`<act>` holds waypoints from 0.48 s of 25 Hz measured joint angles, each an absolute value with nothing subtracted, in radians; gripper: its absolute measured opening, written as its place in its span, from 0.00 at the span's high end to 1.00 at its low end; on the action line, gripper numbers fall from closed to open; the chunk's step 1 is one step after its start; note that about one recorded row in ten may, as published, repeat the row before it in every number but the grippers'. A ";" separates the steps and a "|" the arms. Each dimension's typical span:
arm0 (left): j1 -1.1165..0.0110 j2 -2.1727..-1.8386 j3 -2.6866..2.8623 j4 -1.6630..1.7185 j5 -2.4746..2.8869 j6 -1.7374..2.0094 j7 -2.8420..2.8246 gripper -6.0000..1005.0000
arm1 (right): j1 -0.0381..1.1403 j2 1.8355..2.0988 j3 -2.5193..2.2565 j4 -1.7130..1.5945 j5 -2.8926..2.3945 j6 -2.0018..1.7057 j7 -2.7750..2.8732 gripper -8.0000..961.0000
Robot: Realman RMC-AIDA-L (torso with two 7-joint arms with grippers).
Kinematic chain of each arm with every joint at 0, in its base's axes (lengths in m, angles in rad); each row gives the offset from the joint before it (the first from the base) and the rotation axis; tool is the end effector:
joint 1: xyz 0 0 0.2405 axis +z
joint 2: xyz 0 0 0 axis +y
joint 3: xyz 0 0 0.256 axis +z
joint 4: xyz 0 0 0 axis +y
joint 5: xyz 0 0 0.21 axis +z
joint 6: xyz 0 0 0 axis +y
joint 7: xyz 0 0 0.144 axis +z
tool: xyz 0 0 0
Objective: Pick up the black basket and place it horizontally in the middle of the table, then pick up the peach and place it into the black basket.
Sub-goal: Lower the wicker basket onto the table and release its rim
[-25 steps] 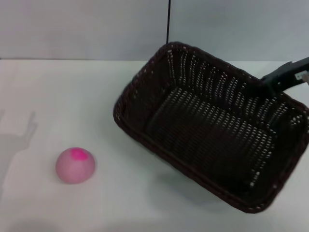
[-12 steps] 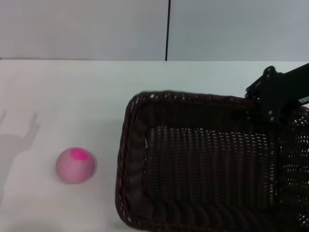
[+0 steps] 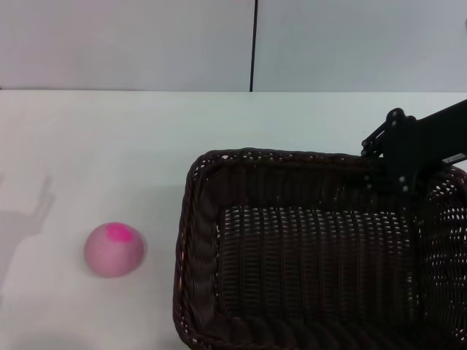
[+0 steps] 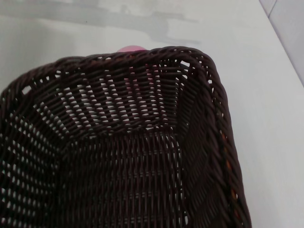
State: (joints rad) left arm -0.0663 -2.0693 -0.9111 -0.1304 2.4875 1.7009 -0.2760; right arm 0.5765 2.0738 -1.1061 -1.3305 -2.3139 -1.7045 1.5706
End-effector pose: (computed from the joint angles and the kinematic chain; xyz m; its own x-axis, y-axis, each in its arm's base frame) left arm -0.3596 0.1859 0.0209 0.6183 -0.2611 0.7413 0.7408 -0.1216 -0.6607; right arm 0.1769 0.3443 0.0314 0.9887 0.0945 0.1164 0.1102 -0.9845 -0.1367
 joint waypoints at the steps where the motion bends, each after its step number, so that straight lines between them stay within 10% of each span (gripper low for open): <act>1: -0.066 -2.069 -0.911 -0.130 2.488 1.701 -0.276 0.21 | 0.576 2.074 -1.106 -1.330 -2.314 -1.705 1.571 0.83; 12: -0.064 -2.068 -0.912 -0.126 2.484 1.715 -0.275 0.21 | 0.567 2.076 -1.118 -1.291 -2.296 -1.630 1.520 0.78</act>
State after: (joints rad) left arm -0.0644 -2.0682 -0.9124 -0.1257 2.4845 1.7148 -0.2748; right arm 0.5672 2.0762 -1.1176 -1.2914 -2.2960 -1.6299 1.5198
